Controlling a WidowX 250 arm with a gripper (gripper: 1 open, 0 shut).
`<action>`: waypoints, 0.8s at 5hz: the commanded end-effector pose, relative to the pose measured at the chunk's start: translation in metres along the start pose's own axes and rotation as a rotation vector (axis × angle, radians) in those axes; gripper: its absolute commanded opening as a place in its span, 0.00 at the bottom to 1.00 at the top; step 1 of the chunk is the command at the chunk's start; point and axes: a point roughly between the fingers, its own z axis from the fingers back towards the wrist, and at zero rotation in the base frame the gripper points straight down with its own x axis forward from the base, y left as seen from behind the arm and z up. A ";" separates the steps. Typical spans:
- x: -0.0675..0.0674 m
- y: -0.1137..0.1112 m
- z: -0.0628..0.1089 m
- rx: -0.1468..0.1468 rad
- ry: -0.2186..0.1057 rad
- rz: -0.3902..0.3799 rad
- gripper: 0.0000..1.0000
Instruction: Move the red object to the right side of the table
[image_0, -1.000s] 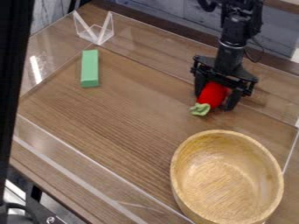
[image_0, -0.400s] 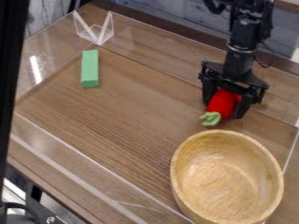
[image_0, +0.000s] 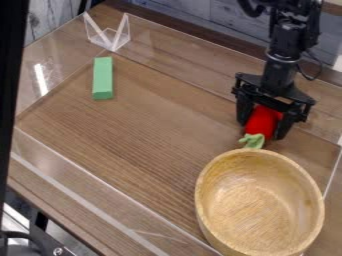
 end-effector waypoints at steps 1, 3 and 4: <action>0.007 0.008 0.040 -0.010 -0.107 0.014 1.00; -0.010 0.018 0.049 -0.021 -0.113 0.032 1.00; -0.013 0.011 0.042 -0.018 -0.106 0.006 1.00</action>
